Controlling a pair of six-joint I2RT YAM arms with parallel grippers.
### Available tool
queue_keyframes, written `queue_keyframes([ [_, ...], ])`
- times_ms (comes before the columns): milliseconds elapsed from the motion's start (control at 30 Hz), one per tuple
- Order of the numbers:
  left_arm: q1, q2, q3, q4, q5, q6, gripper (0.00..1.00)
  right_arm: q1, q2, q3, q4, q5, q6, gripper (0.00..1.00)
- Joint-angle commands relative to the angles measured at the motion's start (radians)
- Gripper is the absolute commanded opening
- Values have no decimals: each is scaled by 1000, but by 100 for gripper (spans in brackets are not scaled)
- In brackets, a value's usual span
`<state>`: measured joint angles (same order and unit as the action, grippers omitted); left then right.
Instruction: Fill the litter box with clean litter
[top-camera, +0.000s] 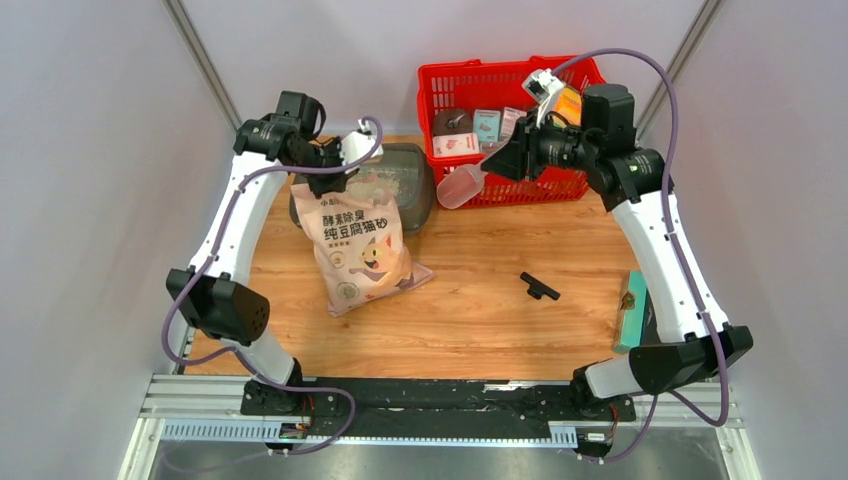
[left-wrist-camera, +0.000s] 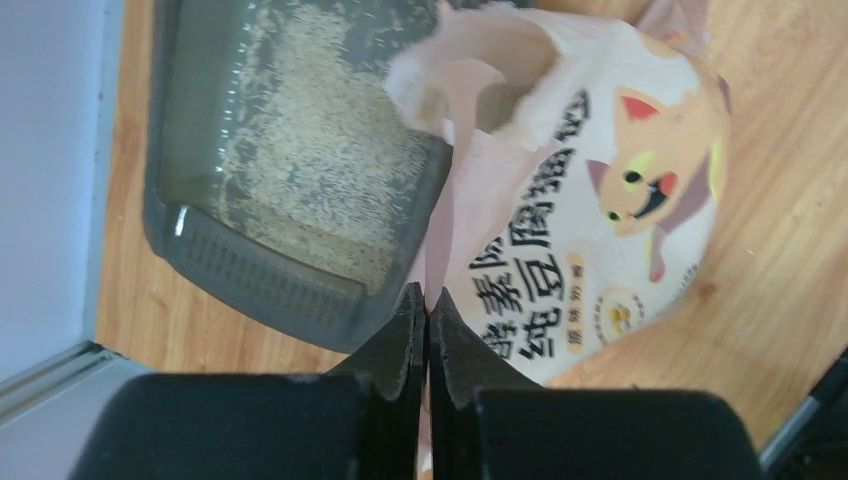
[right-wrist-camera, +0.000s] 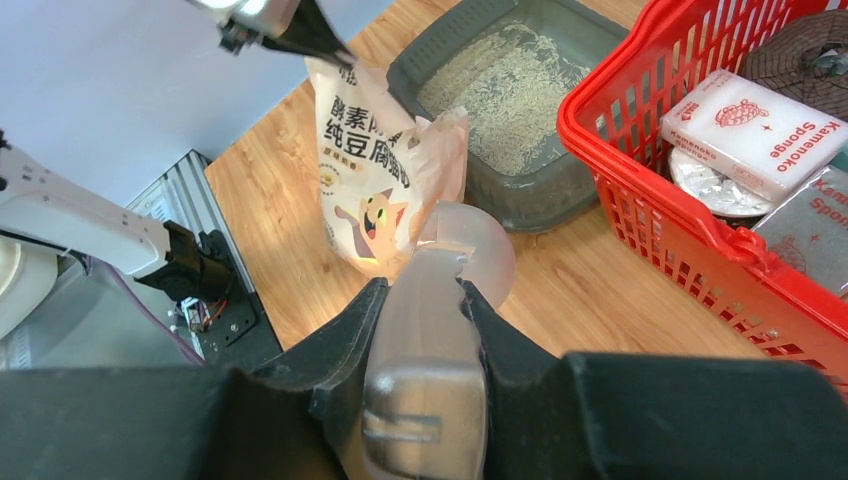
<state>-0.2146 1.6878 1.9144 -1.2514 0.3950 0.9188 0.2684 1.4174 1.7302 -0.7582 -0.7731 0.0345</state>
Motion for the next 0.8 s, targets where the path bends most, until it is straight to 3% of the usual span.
queue_keyframes([
  [0,4,-164,-127,-68,54,19,0,28,23,63,31,67,31,0],
  [400,3,-520,-342,101,137,-202,0,251,150,207,71,262,87,0],
  [767,3,-658,-454,222,154,-400,0,365,137,187,-44,204,-180,0],
])
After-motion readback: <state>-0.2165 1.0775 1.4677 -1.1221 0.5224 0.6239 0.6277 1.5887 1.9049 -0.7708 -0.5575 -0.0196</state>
